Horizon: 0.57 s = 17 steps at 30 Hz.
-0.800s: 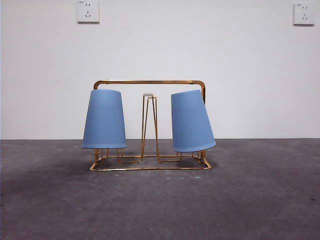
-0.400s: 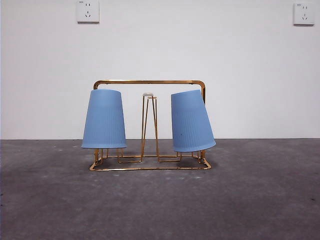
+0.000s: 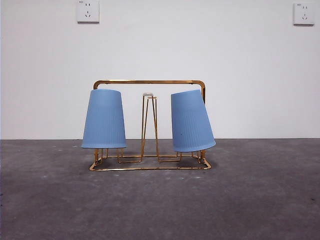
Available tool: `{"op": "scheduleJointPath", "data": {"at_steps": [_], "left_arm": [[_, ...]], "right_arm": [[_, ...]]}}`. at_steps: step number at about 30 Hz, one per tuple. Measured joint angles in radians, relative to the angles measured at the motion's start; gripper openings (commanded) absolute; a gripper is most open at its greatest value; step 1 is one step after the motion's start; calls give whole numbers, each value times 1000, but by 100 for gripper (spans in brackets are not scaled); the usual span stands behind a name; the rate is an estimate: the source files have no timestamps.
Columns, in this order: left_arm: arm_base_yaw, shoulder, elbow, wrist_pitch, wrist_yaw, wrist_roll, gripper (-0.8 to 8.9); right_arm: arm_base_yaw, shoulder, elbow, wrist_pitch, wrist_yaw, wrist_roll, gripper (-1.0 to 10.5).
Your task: Pick up cup 1,put cup 1 in the cup rack,pick up cup 2,put cup 2 in the cup rack
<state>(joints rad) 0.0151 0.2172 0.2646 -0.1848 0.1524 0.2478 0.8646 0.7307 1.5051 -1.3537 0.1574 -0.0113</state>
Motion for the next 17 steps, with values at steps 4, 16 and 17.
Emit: {"op": "scheduleJointPath", "data": {"at_steps": [4,16,17], "left_arm": [[2,-83,-113,23,0,-43,-3],[2,-211,-246,14,-2,-141,-3],[2,-211,-246,14,-1,-145,-3]], "right_arm": [[0,0,0,0,0,0,2],[0,0,0,0,0,0,2],[0,0,0,0,0,0,2]]}}
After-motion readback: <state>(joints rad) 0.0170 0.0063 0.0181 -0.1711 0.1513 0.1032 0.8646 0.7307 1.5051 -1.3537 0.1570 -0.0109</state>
